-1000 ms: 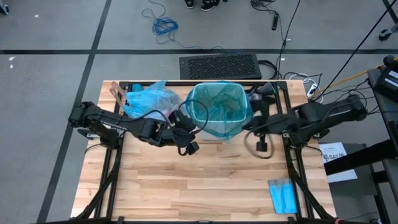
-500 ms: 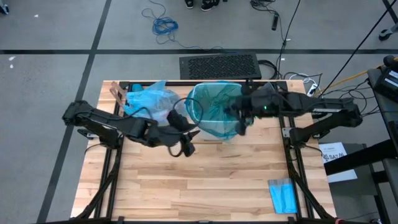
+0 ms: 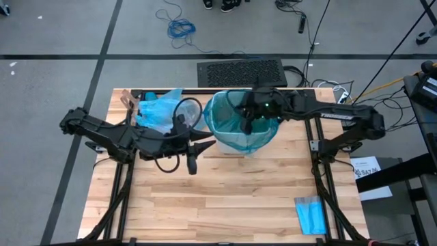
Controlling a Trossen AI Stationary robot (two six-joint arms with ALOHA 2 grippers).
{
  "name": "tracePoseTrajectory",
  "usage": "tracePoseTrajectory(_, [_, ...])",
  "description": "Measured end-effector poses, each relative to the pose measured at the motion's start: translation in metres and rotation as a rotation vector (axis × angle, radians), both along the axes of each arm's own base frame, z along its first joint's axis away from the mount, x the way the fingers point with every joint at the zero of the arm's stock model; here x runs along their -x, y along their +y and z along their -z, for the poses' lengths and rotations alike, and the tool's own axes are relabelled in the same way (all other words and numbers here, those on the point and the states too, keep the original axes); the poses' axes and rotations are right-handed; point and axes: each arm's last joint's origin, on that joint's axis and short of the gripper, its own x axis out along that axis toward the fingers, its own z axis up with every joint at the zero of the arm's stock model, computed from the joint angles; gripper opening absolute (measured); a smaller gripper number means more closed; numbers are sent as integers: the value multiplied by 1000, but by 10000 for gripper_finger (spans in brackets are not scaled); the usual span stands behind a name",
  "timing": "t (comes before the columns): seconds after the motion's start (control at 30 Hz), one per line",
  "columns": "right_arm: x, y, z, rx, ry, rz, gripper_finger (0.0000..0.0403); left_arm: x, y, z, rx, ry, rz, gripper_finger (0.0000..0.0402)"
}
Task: Place trash/remove bag and relplace
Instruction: Insert the blue trash bag into the white trash bin
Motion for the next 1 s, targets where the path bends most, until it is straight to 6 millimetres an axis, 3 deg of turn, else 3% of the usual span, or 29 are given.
tracePoseTrajectory(0.3, [-12,-7,24,-235,80,-90,0,0,-1,1,4,5,21,113])
tracePoseTrajectory(0.63, [-10,-19,29,-403,69,-84,0,0,-1,1,8,7,45,113])
tracePoseTrajectory(0.8, [-3,-21,18,-403,11,-73,0,0,-1,1,2,8,45,113])
tracePoseTrajectory(1.0, [17,-16,-14,-312,-132,-66,0,0,-1,1,1,9,45,113])
